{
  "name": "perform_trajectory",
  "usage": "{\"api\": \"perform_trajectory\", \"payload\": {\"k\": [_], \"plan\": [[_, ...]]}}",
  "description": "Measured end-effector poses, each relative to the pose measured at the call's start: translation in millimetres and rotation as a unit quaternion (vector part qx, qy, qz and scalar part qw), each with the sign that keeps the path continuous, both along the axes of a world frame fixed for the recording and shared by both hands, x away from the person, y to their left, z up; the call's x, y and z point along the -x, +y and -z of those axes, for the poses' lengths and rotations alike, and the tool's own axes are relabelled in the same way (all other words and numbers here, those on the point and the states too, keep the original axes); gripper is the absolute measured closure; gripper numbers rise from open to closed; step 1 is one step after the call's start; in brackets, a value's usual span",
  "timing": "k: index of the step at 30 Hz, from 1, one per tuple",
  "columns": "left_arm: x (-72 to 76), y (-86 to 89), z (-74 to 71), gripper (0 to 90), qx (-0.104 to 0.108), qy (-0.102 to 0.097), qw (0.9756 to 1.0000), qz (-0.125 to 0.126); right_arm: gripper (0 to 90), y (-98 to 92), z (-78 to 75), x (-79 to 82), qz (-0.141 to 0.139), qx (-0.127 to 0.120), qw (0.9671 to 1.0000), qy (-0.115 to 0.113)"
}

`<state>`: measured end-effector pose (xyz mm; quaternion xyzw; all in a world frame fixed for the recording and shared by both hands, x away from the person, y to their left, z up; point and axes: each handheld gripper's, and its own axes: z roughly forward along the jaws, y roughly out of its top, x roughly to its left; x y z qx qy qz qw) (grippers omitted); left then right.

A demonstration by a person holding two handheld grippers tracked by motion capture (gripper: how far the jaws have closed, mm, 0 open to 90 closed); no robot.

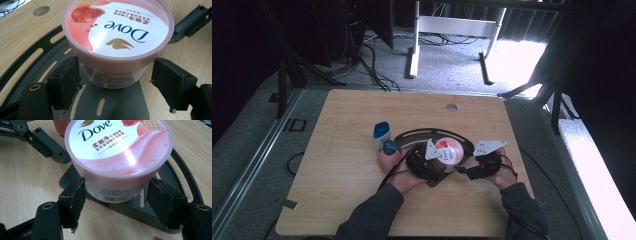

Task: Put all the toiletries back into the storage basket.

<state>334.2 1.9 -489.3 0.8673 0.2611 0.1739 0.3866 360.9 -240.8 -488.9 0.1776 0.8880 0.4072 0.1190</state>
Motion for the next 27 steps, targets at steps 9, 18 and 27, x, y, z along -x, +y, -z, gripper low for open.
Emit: {"api": "perform_trajectory", "payload": {"k": [9,18,27], "plan": [[-6.4,-2.0,-1.0,23.2,0.001,-0.004,1.0000,-0.004,31.3,-1.8,0.3,-7.3,0.003,-0.007,1.0000,0.005],[-10.4,-3.6,0.6,23.2,0.006,-0.002,1.0000,-0.005,31.3,-2.8,-0.2,-10.4,0.007,-0.004,1.0000,0.006],[-16.6,-8.3,-0.4,23.3,0.009,-0.006,0.9999,-0.008,31.4,-7.0,-1.0,-16.1,0.013,-0.008,0.9999,0.006]]}}
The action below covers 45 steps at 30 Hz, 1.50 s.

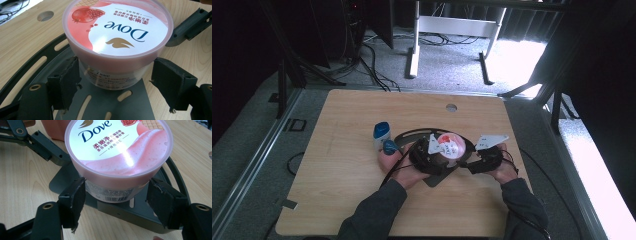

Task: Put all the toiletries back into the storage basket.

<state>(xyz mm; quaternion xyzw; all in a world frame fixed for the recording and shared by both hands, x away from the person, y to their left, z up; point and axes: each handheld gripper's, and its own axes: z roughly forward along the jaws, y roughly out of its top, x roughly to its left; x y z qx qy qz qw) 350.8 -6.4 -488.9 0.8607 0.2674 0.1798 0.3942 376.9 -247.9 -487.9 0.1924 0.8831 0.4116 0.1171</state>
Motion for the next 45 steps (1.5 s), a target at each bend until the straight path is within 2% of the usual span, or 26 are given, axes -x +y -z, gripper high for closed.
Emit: {"api": "perform_trajectory", "payload": {"k": [11,18,33,39,45], "plan": [[-7.0,-5.7,0.5,23.3,-0.003,-0.002,1.0000,-0.001,31.4,-3.7,-0.2,-5.9,0.008,0.005,1.0000,0.002],[-13.2,-7.5,1.2,23.3,0.005,-0.003,1.0000,-0.002,31.8,-5.5,-2.0,-10.6,0.013,0.007,0.9999,0.002],[-23.8,-13.3,8.0,23.3,0.006,-0.001,1.0000,-0.002,32.4,-8.4,1.2,-20.3,0.020,0.016,0.9996,0.011],[-27.9,-17.8,12.1,23.3,0.001,-0.002,1.0000,-0.001,32.4,-10.2,2.9,-24.3,0.024,0.033,0.9991,0.012],[-31.3,-21.4,15.4,23.3,0.000,-0.003,1.0000,-0.002,32.4,-12.5,6.5,-27.5,0.033,0.034,0.9987,0.018]]}}
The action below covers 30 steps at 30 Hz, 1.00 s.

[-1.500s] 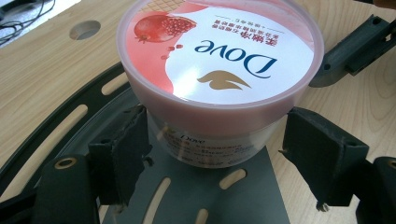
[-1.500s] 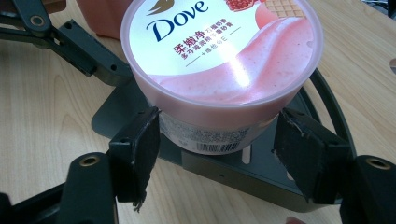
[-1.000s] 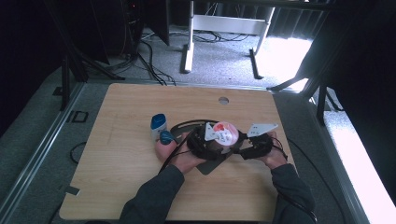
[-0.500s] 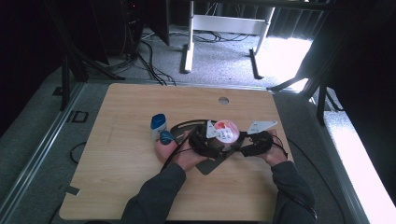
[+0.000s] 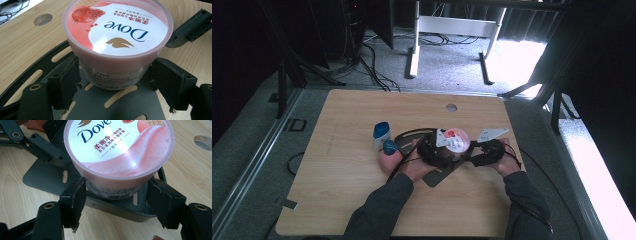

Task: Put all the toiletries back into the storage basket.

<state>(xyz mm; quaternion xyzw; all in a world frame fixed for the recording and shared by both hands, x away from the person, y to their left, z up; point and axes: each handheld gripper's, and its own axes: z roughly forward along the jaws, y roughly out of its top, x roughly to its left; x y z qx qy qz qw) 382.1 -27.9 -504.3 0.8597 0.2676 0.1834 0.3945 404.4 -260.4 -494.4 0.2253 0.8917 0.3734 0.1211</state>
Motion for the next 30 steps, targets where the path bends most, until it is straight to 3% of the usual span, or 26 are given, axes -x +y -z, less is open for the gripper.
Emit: {"api": "perform_trajectory", "payload": {"k": [30], "plan": [[-13.0,-7.8,20.8,24.8,-0.001,0.032,0.9995,0.005,32.4,-0.4,15.5,-7.3,0.027,0.030,0.9986,0.033]]}}
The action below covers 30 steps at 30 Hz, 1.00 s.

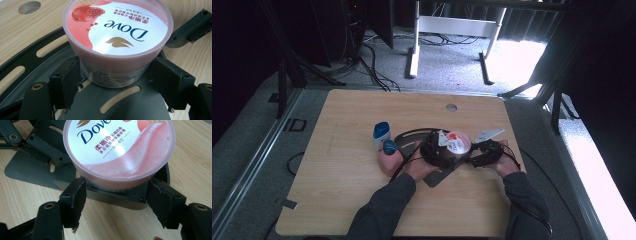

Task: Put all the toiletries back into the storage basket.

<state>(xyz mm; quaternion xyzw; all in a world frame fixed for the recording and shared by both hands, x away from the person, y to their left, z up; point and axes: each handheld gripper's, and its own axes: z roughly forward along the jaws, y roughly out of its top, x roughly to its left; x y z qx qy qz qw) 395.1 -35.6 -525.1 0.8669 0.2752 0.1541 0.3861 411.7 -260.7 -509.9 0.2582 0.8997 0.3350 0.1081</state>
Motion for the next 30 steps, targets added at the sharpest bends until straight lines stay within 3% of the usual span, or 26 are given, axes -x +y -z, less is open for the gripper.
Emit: {"api": "perform_trajectory", "payload": {"k": [9,17,26,30], "plan": [[-0.9,3.3,3.3,25.0,0.010,0.017,0.9998,-0.002,31.9,3.7,0.2,-0.1,-0.003,0.010,0.9999,0.005],[1.1,5.6,3.3,28.9,0.008,0.015,0.9998,0.001,31.8,2.1,0.1,1.0,-0.001,0.002,1.0000,0.009],[3.5,8.4,2.4,33.0,0.011,0.005,0.9999,0.001,30.0,3.0,-1.4,3.5,0.000,0.018,0.9998,0.002],[3.7,9.5,2.5,33.7,0.010,0.004,0.9999,0.001,30.4,-5.3,-9.6,4.9,0.007,0.002,0.9999,-0.010]]}}
